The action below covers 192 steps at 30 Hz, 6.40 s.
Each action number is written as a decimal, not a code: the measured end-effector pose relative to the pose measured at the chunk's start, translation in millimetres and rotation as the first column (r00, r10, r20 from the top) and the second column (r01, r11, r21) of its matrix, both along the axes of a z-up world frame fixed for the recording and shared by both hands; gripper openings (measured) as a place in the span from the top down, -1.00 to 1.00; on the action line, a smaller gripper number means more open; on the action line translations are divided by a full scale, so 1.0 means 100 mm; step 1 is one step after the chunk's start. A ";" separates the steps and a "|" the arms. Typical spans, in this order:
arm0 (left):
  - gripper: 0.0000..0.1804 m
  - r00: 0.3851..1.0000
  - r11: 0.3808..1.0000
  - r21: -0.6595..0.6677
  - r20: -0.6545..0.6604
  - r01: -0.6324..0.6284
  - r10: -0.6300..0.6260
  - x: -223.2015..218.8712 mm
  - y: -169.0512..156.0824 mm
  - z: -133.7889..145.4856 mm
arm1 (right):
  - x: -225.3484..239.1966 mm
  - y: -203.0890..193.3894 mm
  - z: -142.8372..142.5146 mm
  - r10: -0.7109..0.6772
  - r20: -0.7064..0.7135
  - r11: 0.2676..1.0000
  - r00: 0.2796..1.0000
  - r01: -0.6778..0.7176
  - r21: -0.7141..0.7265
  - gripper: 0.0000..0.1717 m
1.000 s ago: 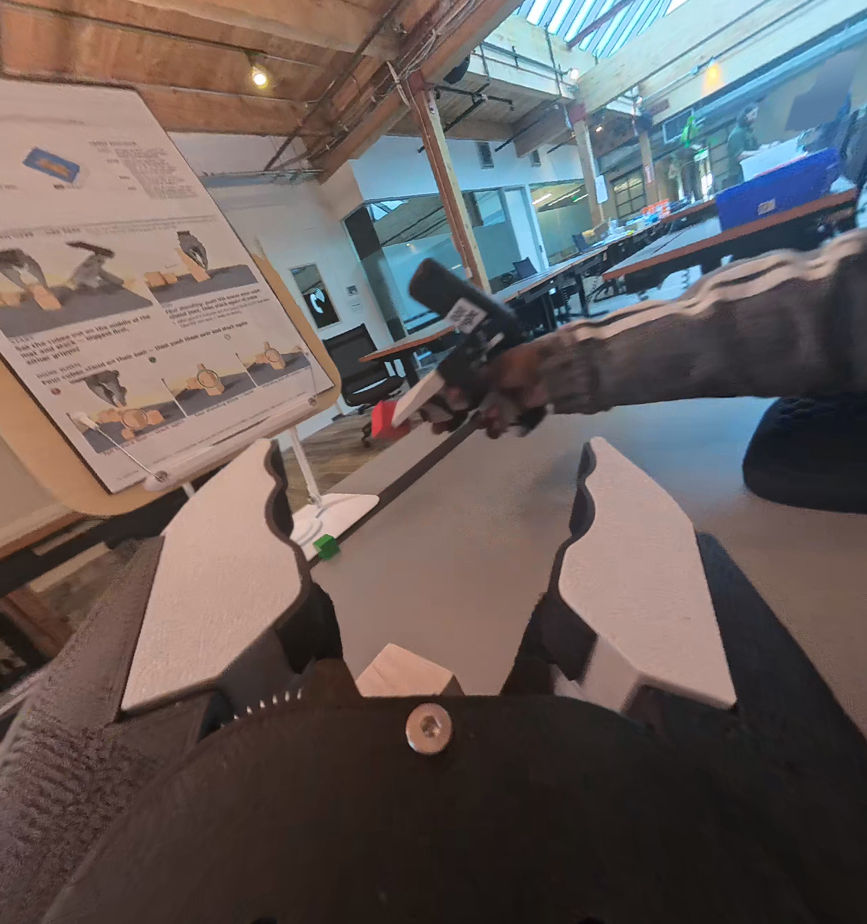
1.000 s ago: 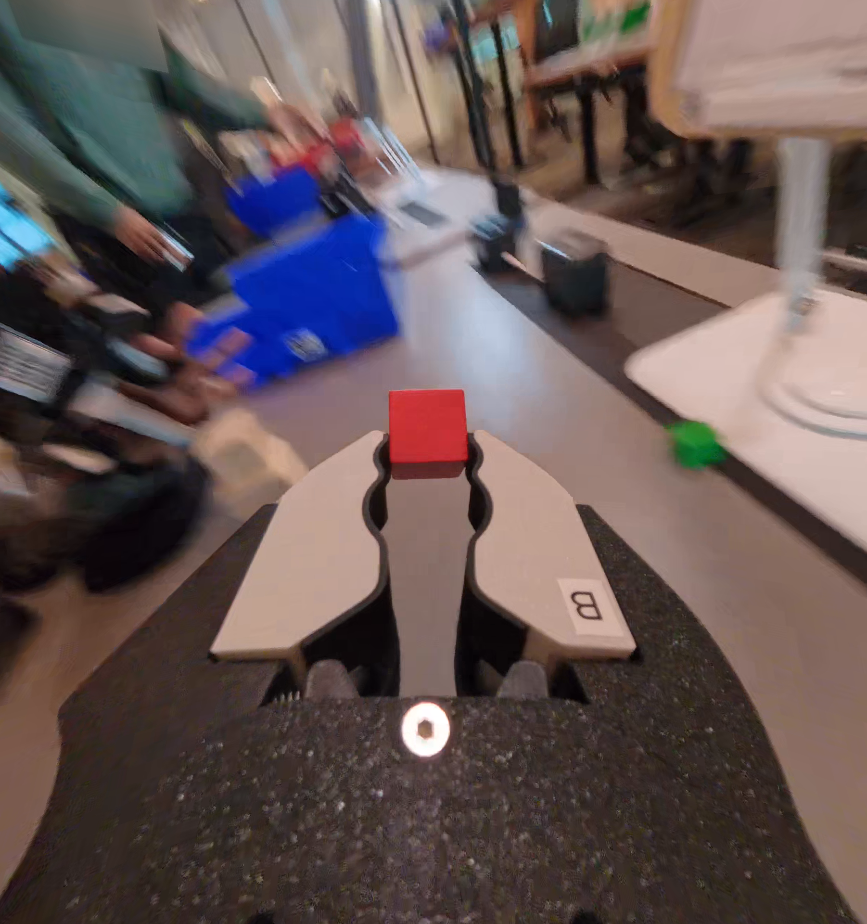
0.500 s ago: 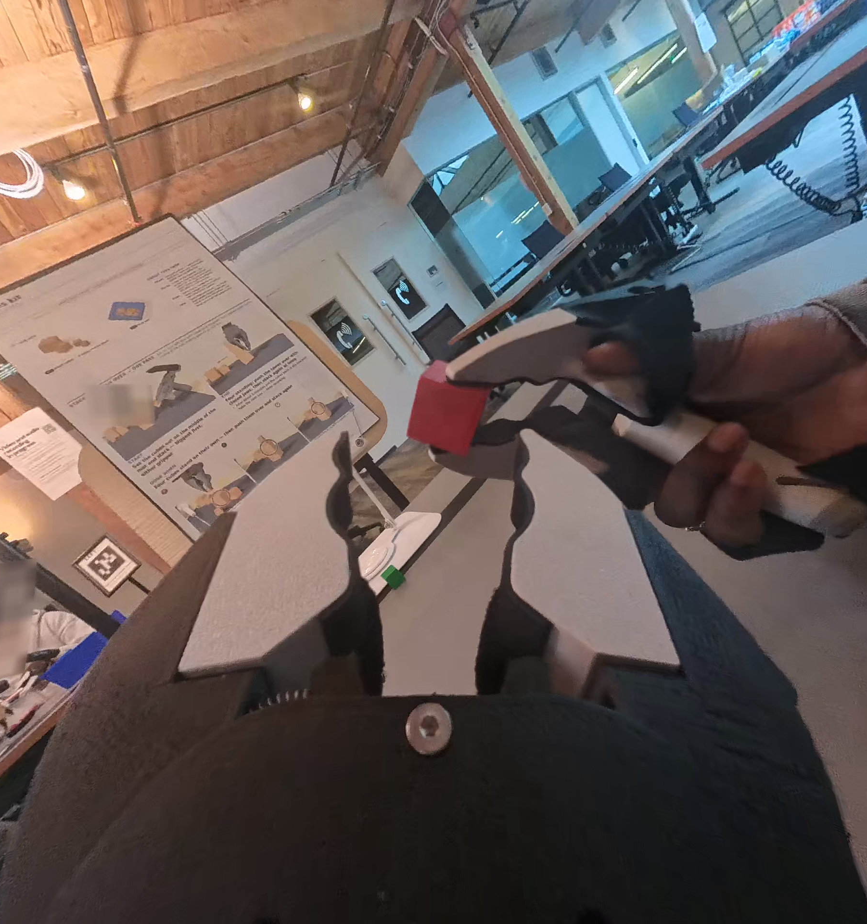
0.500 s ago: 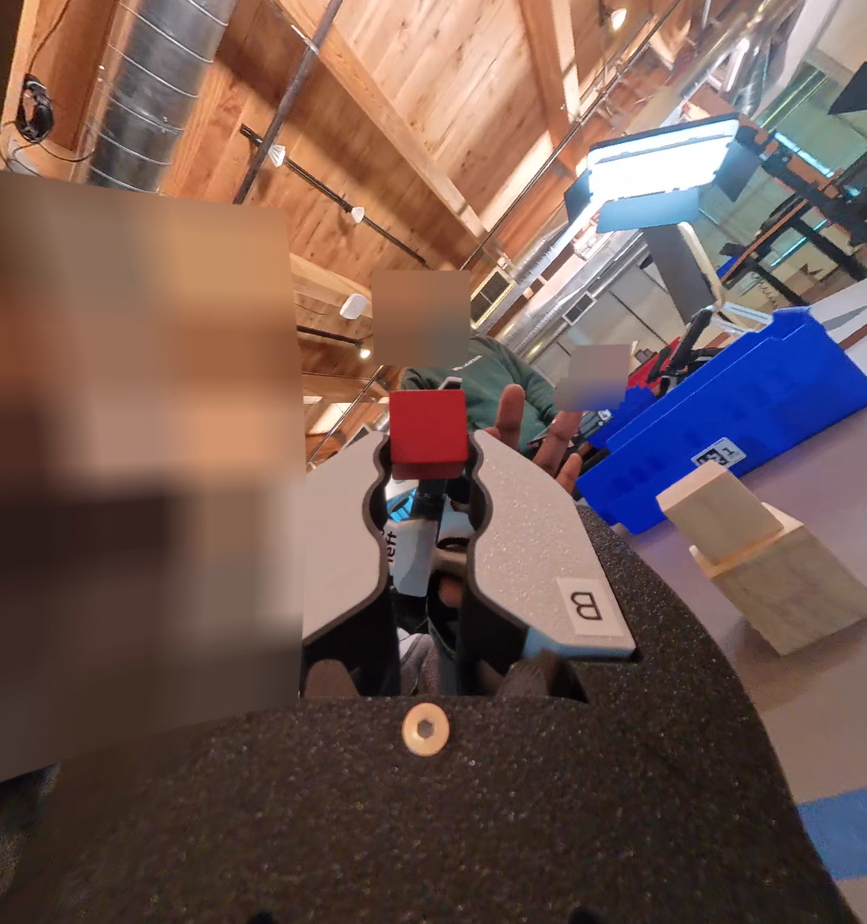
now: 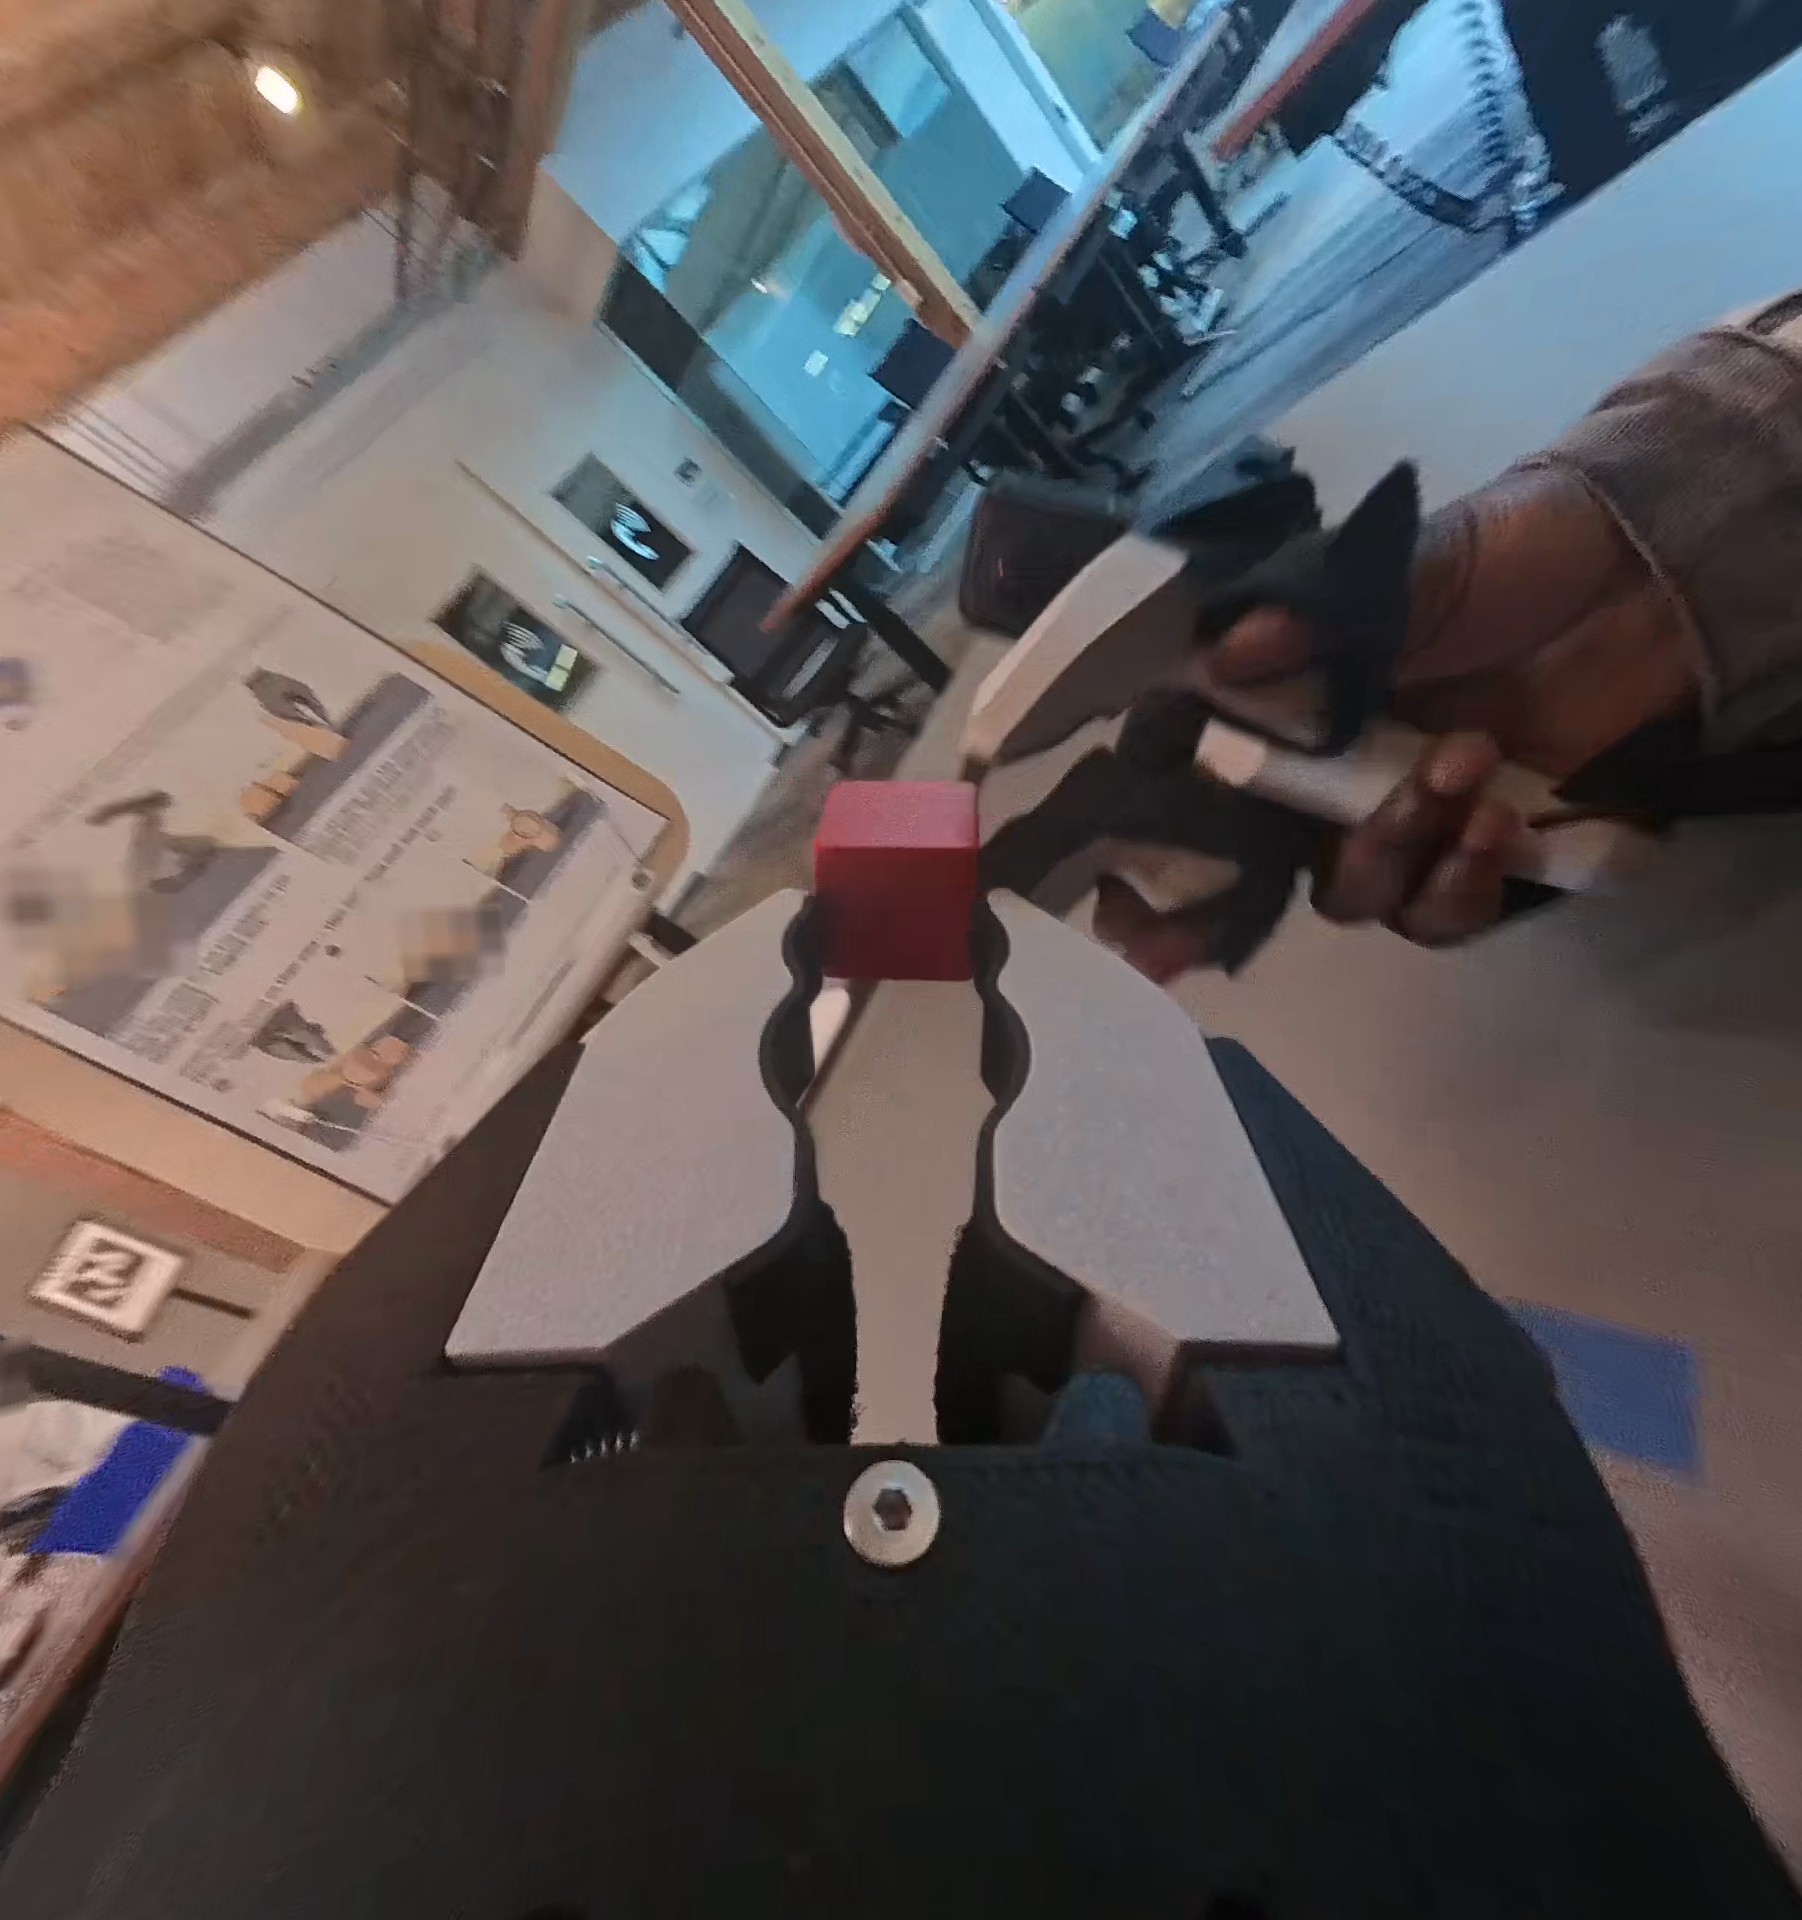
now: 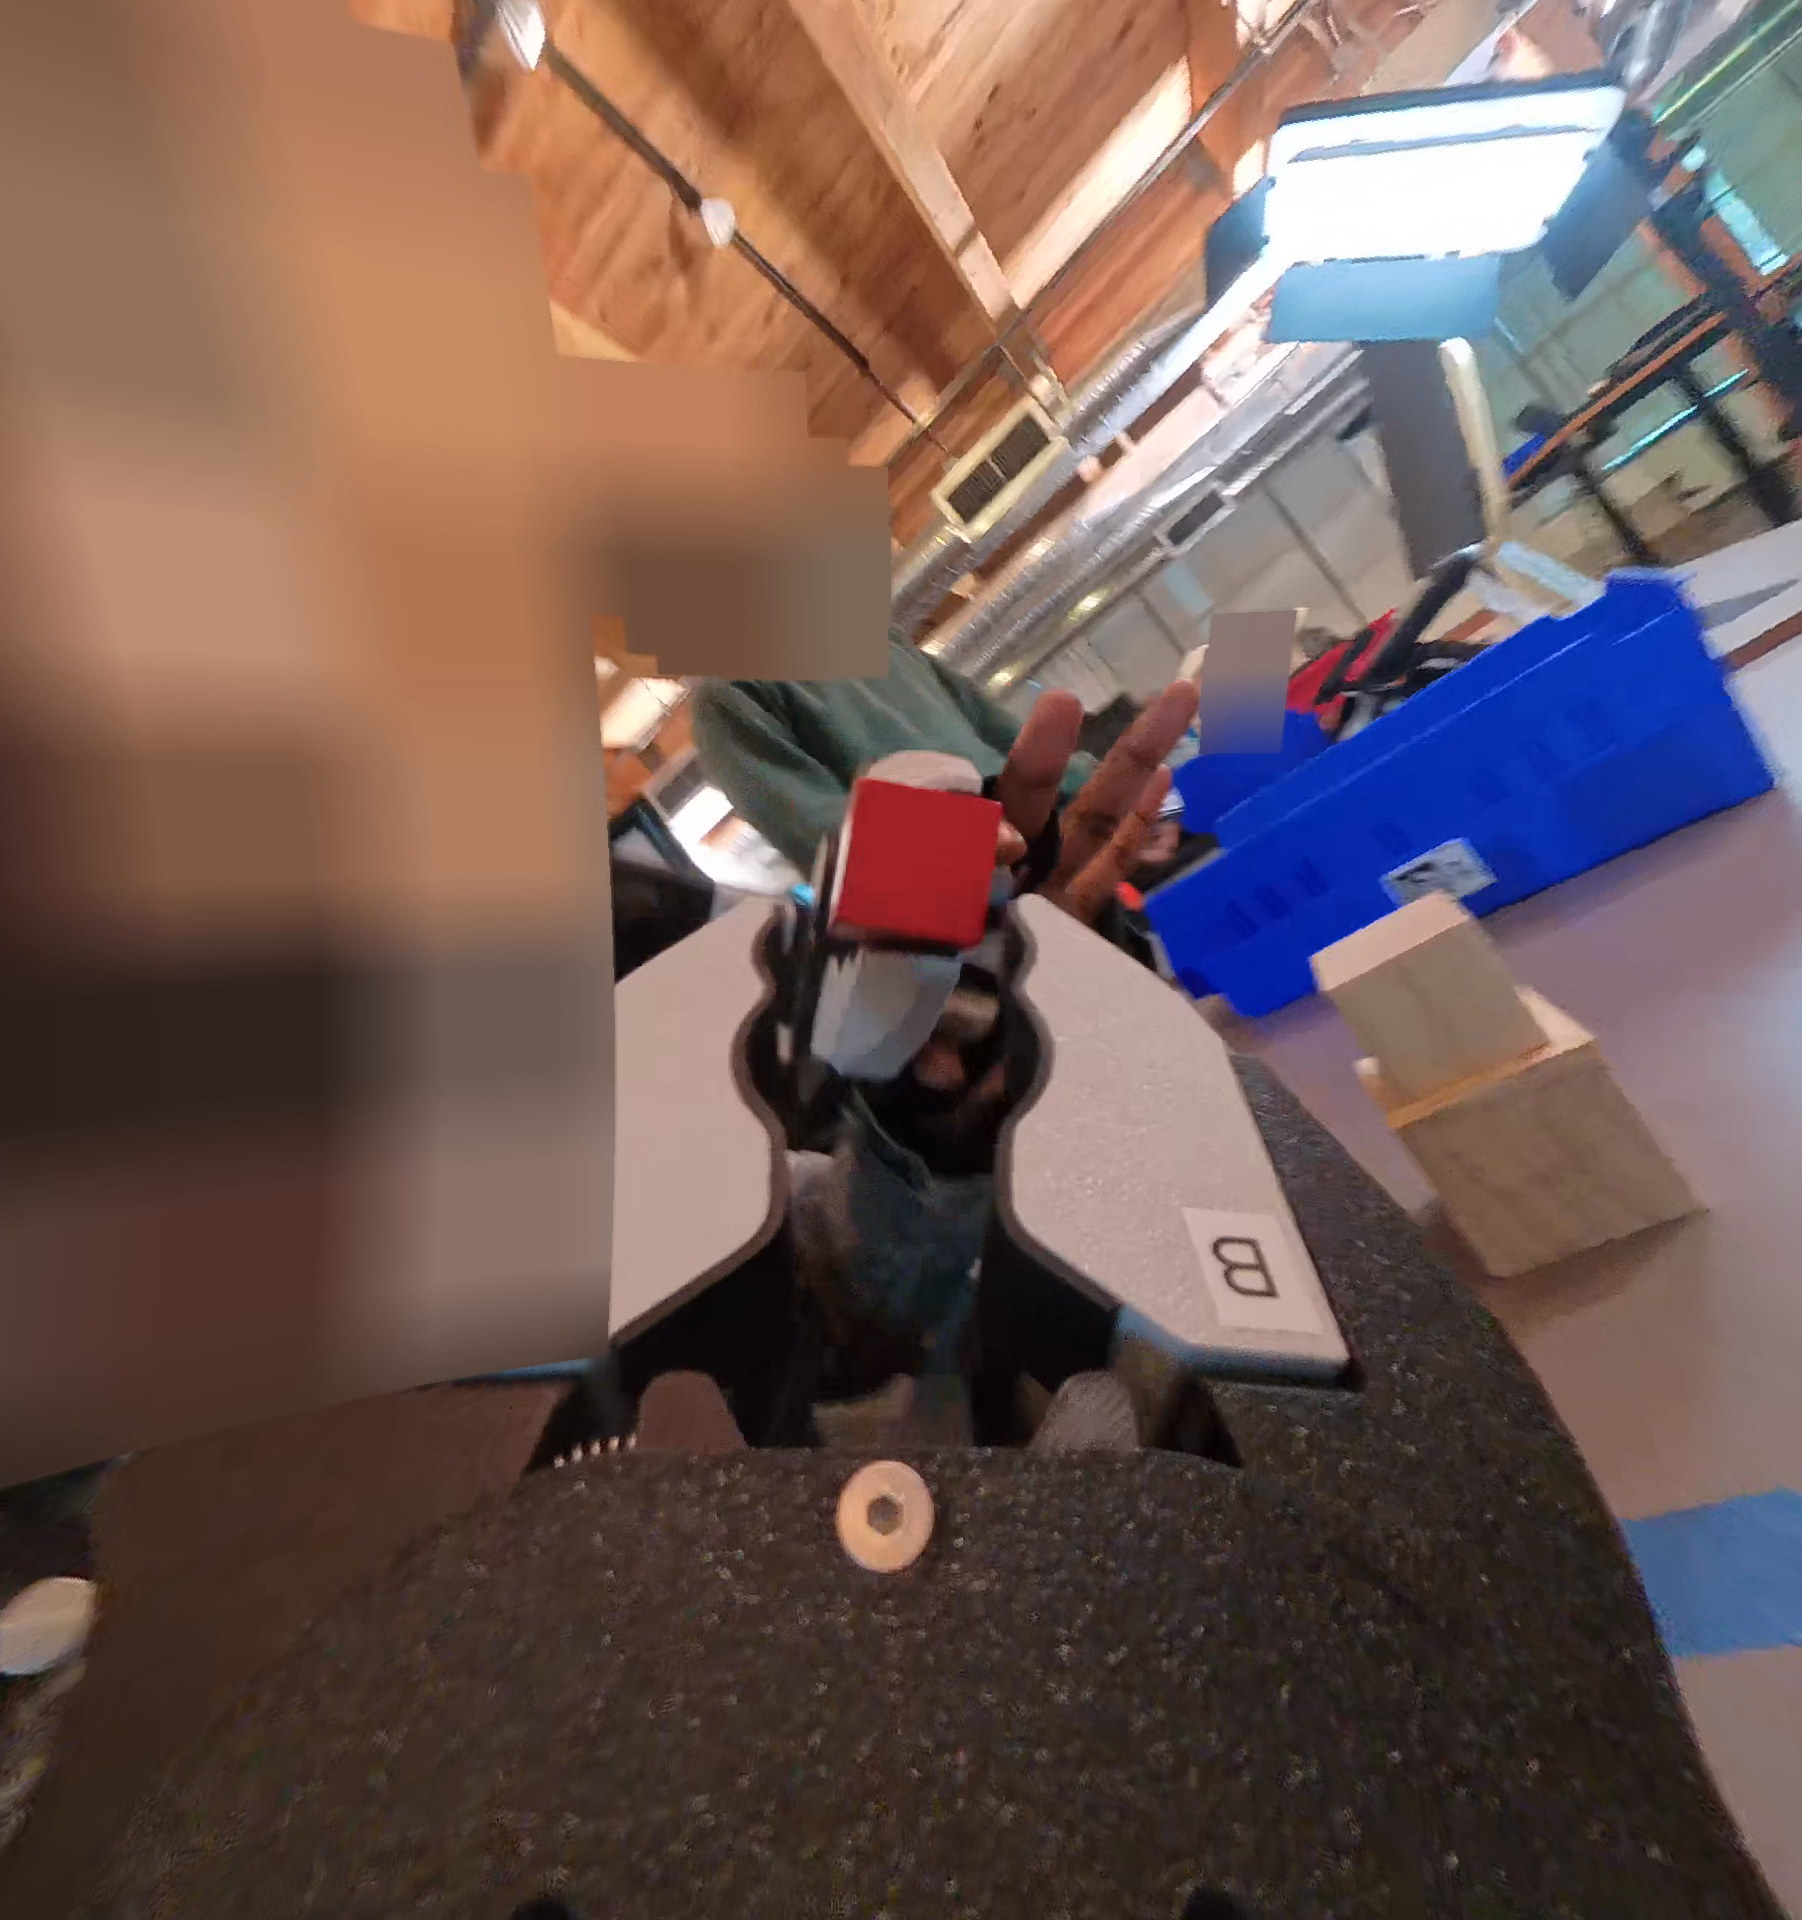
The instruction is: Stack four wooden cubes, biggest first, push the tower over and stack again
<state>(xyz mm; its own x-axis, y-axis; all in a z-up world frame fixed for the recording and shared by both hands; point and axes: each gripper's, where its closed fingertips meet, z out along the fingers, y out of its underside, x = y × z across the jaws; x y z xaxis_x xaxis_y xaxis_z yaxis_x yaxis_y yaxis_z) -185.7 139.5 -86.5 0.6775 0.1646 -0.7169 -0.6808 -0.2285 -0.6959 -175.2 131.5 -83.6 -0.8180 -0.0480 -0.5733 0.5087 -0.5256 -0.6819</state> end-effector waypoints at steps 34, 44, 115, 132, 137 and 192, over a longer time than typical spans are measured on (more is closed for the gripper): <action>0.69 0.896 0.215 -0.951 0.285 0.220 0.342 -0.94 -1.05 -0.78 | -0.17 0.10 -0.34 -0.215 -0.339 0.800 0.916 0.364 0.477 0.15; 0.59 0.902 0.229 -0.949 0.284 0.217 0.326 -0.94 -1.04 -0.79 | -0.16 0.10 -0.35 -0.211 -0.338 0.801 0.917 0.361 0.478 0.15; 0.27 0.968 0.968 -0.050 0.056 0.246 -0.243 0.09 -0.17 -0.36 | 0.05 0.38 -0.54 0.312 0.170 0.688 0.935 -0.346 0.638 0.75; 0.76 0.920 0.874 -0.300 0.044 0.383 -0.388 0.56 0.02 -0.35 | 0.58 0.08 -0.34 0.347 -0.048 0.757 0.937 -0.250 0.603 0.54; 0.76 0.979 0.850 -0.492 0.163 0.189 -0.124 -0.25 -0.47 -0.06 | 0.22 0.24 -0.34 0.042 -0.422 0.752 0.906 0.249 0.610 -0.21; 0.10 0.850 0.362 -0.904 0.366 0.228 0.378 -0.90 -0.98 -0.43 | 0.09 0.41 -0.51 -0.093 -0.534 0.668 0.841 0.450 0.593 -0.57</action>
<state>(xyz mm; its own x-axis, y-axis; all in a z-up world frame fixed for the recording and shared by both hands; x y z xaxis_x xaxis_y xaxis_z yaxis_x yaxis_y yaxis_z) -275.5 41.5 -129.7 0.9538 -0.2945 -0.0599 -0.3006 -0.9332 -0.1971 -166.2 172.4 -134.2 -0.8819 0.4673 0.0622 -0.0144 0.1051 -0.9944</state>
